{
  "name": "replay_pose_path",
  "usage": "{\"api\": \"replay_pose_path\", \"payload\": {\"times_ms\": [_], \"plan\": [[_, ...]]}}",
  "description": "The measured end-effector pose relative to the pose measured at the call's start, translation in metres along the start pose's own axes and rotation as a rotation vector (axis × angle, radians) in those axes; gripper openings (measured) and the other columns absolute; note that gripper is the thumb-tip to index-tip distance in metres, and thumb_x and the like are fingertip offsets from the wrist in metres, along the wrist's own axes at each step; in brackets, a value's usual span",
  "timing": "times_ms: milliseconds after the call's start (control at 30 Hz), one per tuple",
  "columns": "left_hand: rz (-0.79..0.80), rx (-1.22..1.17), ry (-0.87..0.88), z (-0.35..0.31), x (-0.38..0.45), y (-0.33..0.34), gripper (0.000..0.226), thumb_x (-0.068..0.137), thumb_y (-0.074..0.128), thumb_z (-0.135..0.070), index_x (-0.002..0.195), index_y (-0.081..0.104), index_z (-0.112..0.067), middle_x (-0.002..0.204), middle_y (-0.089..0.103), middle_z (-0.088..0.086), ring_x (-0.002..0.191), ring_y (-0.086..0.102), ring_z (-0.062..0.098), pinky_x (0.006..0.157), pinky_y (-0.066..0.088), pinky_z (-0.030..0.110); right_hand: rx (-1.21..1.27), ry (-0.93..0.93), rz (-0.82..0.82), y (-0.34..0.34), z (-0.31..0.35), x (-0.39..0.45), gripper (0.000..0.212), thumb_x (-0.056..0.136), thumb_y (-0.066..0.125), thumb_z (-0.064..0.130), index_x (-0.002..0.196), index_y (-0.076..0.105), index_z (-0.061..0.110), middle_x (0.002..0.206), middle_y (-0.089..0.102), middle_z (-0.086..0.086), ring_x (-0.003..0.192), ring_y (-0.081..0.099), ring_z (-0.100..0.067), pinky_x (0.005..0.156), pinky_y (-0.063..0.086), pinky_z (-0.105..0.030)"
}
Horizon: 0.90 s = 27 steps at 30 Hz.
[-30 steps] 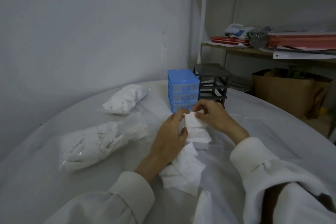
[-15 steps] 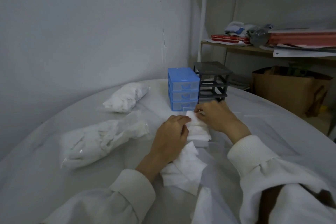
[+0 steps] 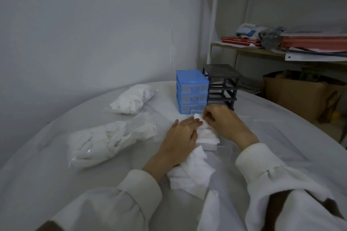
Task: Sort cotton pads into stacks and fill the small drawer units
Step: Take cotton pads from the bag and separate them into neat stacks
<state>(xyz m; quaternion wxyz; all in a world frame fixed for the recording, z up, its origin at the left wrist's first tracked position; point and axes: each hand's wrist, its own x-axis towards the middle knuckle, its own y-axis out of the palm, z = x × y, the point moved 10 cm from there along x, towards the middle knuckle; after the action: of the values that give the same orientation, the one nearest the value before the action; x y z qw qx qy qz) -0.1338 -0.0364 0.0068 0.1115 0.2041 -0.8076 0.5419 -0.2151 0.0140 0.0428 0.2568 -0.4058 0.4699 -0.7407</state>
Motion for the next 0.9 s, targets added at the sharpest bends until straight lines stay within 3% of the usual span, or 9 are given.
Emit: {"api": "replay_pose_path", "payload": {"times_ms": [100,167,267,433,600,733,900], "plan": [[-0.001,-0.099,-0.009,-0.003,0.000,-0.005,0.041,0.100,0.034,-0.011,0.140,0.042,-0.016,0.148,0.038,0.001,0.140,0.026,0.010,0.117,0.011,0.028,-0.016,-0.014,-0.027,-0.009,0.000,0.001,0.012,0.090,0.053,0.009,0.095,0.064,0.008,0.099,0.063,-0.006,0.089,0.058,-0.021,0.080,0.049,-0.035],[-0.037,-0.203,-0.025,-0.005,-0.001,-0.014,0.039,0.099,0.038,-0.008,0.137,0.046,-0.011,0.144,0.043,0.005,0.135,0.035,0.016,0.110,0.019,0.019,-0.017,-0.023,-0.076,-0.018,0.002,0.000,0.011,0.089,0.055,0.007,0.095,0.064,0.008,0.100,0.061,-0.006,0.093,0.056,-0.020,0.083,0.047,-0.036],[-0.106,-0.294,-0.046,-0.006,-0.004,-0.033,0.034,0.096,0.043,-0.006,0.130,0.051,-0.008,0.133,0.052,0.007,0.124,0.045,0.016,0.097,0.025,0.009,0.040,-0.029,-0.121,-0.030,0.007,-0.008,0.012,0.086,0.057,0.003,0.094,0.065,0.009,0.097,0.059,-0.003,0.088,0.053,-0.015,0.077,0.047,-0.030],[-0.080,-0.427,-0.126,-0.002,-0.020,-0.053,0.027,0.093,0.049,-0.003,0.115,0.062,-0.011,0.121,0.061,0.001,0.113,0.053,0.009,0.084,0.034,0.002,0.154,-0.047,-0.032,-0.036,0.019,-0.031,0.013,0.086,0.060,0.006,0.089,0.063,0.018,0.088,0.062,0.003,0.078,0.054,-0.008,0.069,0.044,-0.020],[0.019,-0.388,-0.185,0.003,-0.056,-0.049,0.026,0.088,0.053,0.001,0.108,0.066,-0.011,0.107,0.066,0.002,0.092,0.059,0.010,0.083,0.045,0.014,0.211,-0.095,0.083,-0.030,0.039,-0.061,0.014,0.087,0.060,0.009,0.091,0.066,0.022,0.090,0.065,0.005,0.079,0.058,-0.008,0.066,0.047,-0.018],[0.042,-0.349,-0.214,0.004,-0.080,-0.047,0.028,0.088,0.054,-0.001,0.113,0.063,-0.010,0.112,0.061,0.001,0.099,0.058,0.013,0.089,0.047,0.025,0.236,-0.111,0.138,-0.018,0.055,-0.081,0.015,0.087,0.061,0.012,0.099,0.063,0.021,0.095,0.063,0.005,0.081,0.059,-0.007,0.071,0.050,-0.022],[0.075,-0.303,-0.205,0.004,-0.098,-0.041,0.027,0.087,0.060,-0.010,0.114,0.063,-0.012,0.110,0.063,0.002,0.096,0.057,0.010,0.078,0.042,0.011,0.193,-0.087,0.167,-0.007,0.065,-0.096,0.027,0.085,0.066,0.025,0.111,0.060,0.022,0.101,0.057,0.011,0.087,0.058,-0.009,0.079,0.050,-0.029]]}}
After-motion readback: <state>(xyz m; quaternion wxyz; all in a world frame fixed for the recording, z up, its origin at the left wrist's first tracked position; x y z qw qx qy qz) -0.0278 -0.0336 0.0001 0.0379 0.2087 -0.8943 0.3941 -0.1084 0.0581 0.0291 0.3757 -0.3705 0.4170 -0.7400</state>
